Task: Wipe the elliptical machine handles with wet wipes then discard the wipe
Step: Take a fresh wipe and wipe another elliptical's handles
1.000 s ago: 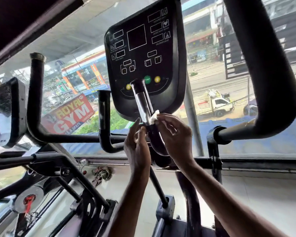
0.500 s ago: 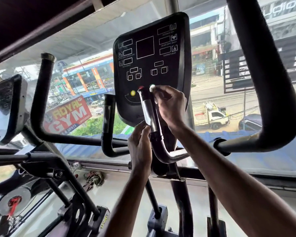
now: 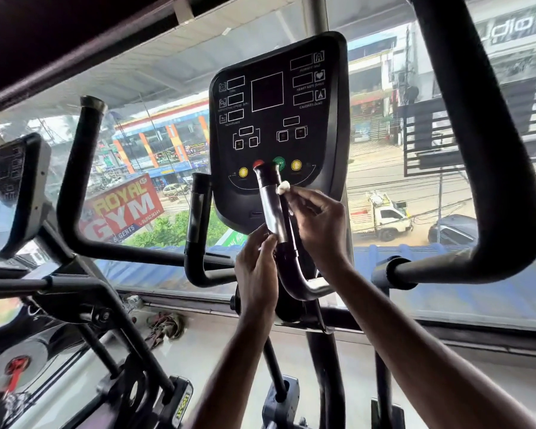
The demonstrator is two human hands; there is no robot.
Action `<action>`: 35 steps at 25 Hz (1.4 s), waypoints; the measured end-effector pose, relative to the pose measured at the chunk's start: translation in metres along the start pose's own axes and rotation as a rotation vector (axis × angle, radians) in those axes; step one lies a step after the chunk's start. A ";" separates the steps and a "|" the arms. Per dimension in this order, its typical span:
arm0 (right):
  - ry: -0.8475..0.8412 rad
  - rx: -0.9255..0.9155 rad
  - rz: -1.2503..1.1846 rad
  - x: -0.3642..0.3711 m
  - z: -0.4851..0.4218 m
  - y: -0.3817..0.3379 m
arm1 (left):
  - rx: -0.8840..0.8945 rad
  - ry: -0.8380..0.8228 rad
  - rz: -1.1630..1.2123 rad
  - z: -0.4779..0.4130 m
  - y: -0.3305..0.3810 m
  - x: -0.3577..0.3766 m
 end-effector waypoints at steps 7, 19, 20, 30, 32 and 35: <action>0.013 0.049 0.051 -0.044 0.094 0.018 | -0.001 0.002 -0.036 0.012 -0.010 0.003; -0.051 -0.045 0.281 -0.065 0.122 0.035 | -0.028 0.025 -0.136 0.035 -0.031 0.013; -0.064 -0.064 0.286 -0.065 0.123 0.036 | -0.035 0.029 -0.124 0.036 -0.032 0.014; -0.128 -0.103 0.395 -0.074 0.121 0.052 | -0.051 0.060 -0.108 0.041 -0.038 0.019; -0.104 -0.035 0.448 -0.087 0.112 0.068 | -0.056 0.061 -0.096 0.044 -0.039 0.018; -0.103 -0.034 0.434 -0.086 0.112 0.068 | -0.047 0.049 -0.074 0.047 -0.043 0.019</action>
Point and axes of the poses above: each hand's wrist, its own z-axis away from the middle knuckle, its own x-axis out of the palm, y = z × x, the point moved 8 cm from there along -z, towards the middle knuckle, and after that the axes turned 8 degrees about -z, right-handed, at the moved point
